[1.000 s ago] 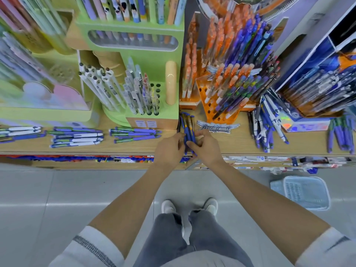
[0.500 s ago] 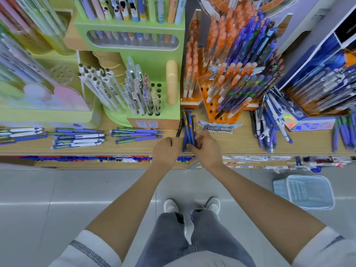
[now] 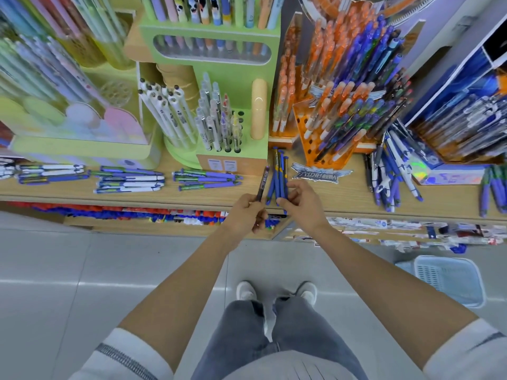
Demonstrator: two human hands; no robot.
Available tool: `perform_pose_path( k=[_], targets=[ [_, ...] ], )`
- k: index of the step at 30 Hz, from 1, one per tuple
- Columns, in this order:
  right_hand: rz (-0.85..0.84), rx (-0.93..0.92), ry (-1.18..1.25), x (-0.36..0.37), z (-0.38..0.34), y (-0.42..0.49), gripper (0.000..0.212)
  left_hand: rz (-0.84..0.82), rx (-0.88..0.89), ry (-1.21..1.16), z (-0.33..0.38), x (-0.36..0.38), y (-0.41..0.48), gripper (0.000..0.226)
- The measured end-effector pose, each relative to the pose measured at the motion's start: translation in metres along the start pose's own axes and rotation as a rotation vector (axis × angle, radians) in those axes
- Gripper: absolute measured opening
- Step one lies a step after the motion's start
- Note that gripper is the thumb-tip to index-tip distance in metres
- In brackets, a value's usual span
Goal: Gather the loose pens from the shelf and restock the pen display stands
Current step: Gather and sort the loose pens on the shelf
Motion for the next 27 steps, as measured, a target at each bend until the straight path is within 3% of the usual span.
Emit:
perform_pose_path(
  k=[5,11,19,23,27],
  targets=[
    [-0.035,-0.003,0.06,-0.005,-0.001,-0.01,0.04,0.031,0.071,0.007,-0.001,0.001,-0.011,0.016],
    [-0.007,-0.025,0.144,-0.059,0.013,-0.024,0.019,-0.02,0.253,0.099,0.014,0.043,-0.008,0.031],
    [0.289,0.06,0.227,-0.195,0.044,0.002,0.007,-0.106,0.269,0.128,0.037,0.137,0.025,0.016],
    [0.414,0.061,0.055,-0.24,0.05,0.035,0.026,-0.054,0.278,0.141,0.048,0.179,0.045,0.018],
    [0.392,-0.005,-0.158,-0.257,0.05,0.066,0.039,0.054,0.344,0.276,0.058,0.211,0.069,0.013]
  ],
)
Point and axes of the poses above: each hand's wrist, its own y-axis towards the middle knuckle, its own x-axis out of the palm, z = x × y, the point moved 5 cm from there along y, towards the middle knuckle, and after that the axes turned 15 degrees about x, right-handed, at the moved point
